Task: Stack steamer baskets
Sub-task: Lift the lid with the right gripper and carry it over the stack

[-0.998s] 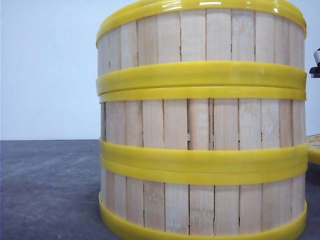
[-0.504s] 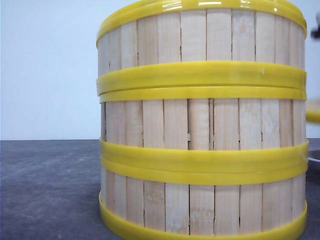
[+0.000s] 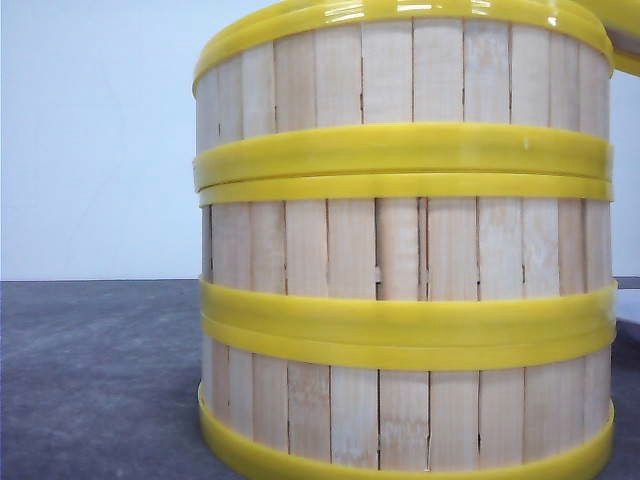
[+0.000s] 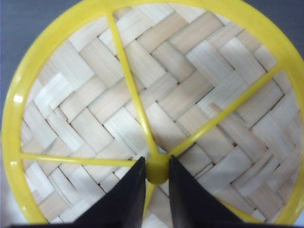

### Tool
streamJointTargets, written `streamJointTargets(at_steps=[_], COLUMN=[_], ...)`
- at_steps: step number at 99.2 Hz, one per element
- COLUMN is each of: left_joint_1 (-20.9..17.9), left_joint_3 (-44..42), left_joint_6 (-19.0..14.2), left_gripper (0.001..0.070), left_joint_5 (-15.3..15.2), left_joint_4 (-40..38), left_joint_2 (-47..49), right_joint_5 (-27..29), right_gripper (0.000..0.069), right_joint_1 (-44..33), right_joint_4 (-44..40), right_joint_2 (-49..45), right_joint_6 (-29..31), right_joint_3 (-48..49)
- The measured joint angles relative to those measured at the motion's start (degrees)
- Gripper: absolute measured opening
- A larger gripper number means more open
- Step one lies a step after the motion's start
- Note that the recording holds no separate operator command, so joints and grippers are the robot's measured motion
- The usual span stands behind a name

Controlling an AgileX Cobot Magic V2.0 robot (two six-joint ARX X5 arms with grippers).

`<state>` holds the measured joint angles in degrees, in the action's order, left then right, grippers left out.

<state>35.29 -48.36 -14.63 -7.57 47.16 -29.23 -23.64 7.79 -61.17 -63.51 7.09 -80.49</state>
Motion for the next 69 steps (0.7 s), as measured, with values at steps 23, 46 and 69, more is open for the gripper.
streamJointTargets(at_steps=[23, 46, 69], left_joint_1=[0.0, 0.0, 0.0], left_joint_3=[0.0, 0.0, 0.0], left_joint_6=[0.0, 0.0, 0.0], left_gripper=[0.0273, 0.0273, 0.0273], left_joint_5=[0.0, 0.0, 0.0], left_joint_4=[0.02, 0.02, 0.04], left_joint_2=[0.0, 0.0, 0.0], right_joint_5=[-1.27, -1.25, -1.22], right_gripper=[0.0056, 0.0056, 0.0056], right_joint_1=[8.98, 16.02, 18.93], right_joint_4=[0.07, 1.46, 1.42], right_joint_2=[0.22, 0.22, -0.37], right_joint_6=[-1.09, -1.29, -1.29], right_joint_3=[0.0, 0.0, 0.0])
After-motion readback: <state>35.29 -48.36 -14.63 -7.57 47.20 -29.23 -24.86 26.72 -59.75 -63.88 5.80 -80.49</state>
